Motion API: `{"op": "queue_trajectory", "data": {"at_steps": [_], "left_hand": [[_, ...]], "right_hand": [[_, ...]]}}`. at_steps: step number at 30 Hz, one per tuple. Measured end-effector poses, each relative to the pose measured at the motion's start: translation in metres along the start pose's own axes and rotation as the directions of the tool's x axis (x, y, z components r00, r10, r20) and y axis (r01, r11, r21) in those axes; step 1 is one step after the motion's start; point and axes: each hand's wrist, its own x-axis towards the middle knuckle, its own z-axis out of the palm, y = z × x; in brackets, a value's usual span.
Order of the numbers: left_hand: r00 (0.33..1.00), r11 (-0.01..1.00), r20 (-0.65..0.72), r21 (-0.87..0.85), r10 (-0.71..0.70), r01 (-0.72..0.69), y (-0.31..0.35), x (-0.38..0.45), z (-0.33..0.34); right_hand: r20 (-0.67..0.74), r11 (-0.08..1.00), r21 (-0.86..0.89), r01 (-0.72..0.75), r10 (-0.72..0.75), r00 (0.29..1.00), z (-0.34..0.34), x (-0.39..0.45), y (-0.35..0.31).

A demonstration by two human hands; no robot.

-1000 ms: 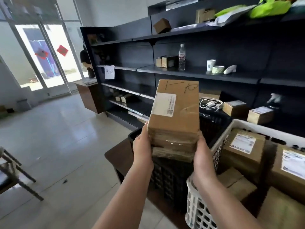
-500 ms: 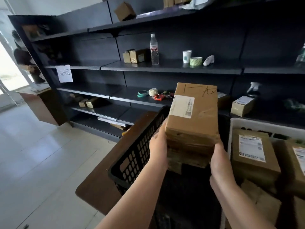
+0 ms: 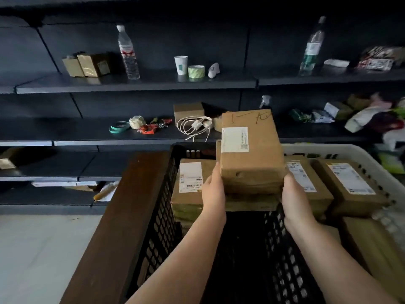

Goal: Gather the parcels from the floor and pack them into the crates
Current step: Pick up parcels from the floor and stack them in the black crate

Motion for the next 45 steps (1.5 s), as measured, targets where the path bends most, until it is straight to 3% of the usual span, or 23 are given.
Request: {"op": "queue_trajectory", "data": {"at_steps": [6, 10, 13, 17, 21, 24, 26, 28, 31, 34, 42, 45], "left_hand": [[0.999, 0.966, 0.023, 0.256, 0.023, -0.028, 0.01, 0.04, -0.02], [0.995, 0.946, 0.092, 0.314, 0.047, -0.074, 0.004, 0.047, -0.029], [0.971, 0.891, 0.203, 0.407, 0.128, -0.203, -0.002, 0.039, -0.035], [0.911, 0.799, 0.266, 0.445, 0.315, -0.406, -0.015, 0.029, -0.033], [0.745, 0.6, 0.322, 0.446, 0.584, -0.664, -0.027, 0.001, -0.01], [0.703, 0.497, 0.529, 0.498, 0.475, -0.711, -0.043, -0.025, 0.031], [0.689, 0.34, 0.619, 0.599, 0.378, -0.725, -0.064, -0.045, 0.066], [0.643, 0.142, 0.686, 0.638, 0.34, -0.756, -0.09, -0.071, 0.104], [0.52, -0.072, 0.8, 0.563, 0.299, -0.824, -0.132, -0.121, 0.16], [0.465, -0.172, 0.851, 0.51, 0.244, -0.843, -0.171, -0.166, 0.21], [0.408, -0.217, 0.902, 0.43, 0.139, -0.876, -0.253, -0.23, 0.312], [0.4, -0.219, 0.911, 0.413, 0.103, -0.884, -0.277, -0.231, 0.355]], "right_hand": [[-0.098, 0.989, -0.135, -0.061, 0.048, 0.994, 0.03, 0.014, 0.0], [-0.129, 0.978, -0.204, 0.041, -0.069, 0.989, 0.035, 0.014, 0.017], [-0.124, 0.972, -0.216, 0.088, -0.116, 0.985, 0.031, 0.007, 0.029], [-0.121, 0.973, -0.19, 0.133, -0.157, 0.98, 0.014, -0.004, 0.034], [-0.027, 0.936, -0.282, 0.211, -0.228, 0.973, -0.022, -0.018, 0.032], [0.02, 0.8, -0.515, 0.308, -0.348, 0.937, -0.069, -0.035, 0.03], [0.092, 0.523, -0.77, 0.365, -0.476, 0.875, -0.114, -0.047, 0.031], [0.18, 0.251, -0.897, 0.364, -0.545, 0.819, -0.167, -0.059, 0.036], [0.191, 0.088, -0.958, 0.272, -0.51, 0.839, -0.252, -0.073, 0.044], [0.156, 0.044, -0.978, 0.203, -0.488, 0.859, -0.331, -0.084, 0.054], [0.082, 0.055, -0.991, 0.123, -0.484, 0.871, -0.478, -0.077, 0.082], [0.034, 0.108, -0.99, 0.095, -0.466, 0.884, -0.522, -0.058, 0.091]]}}
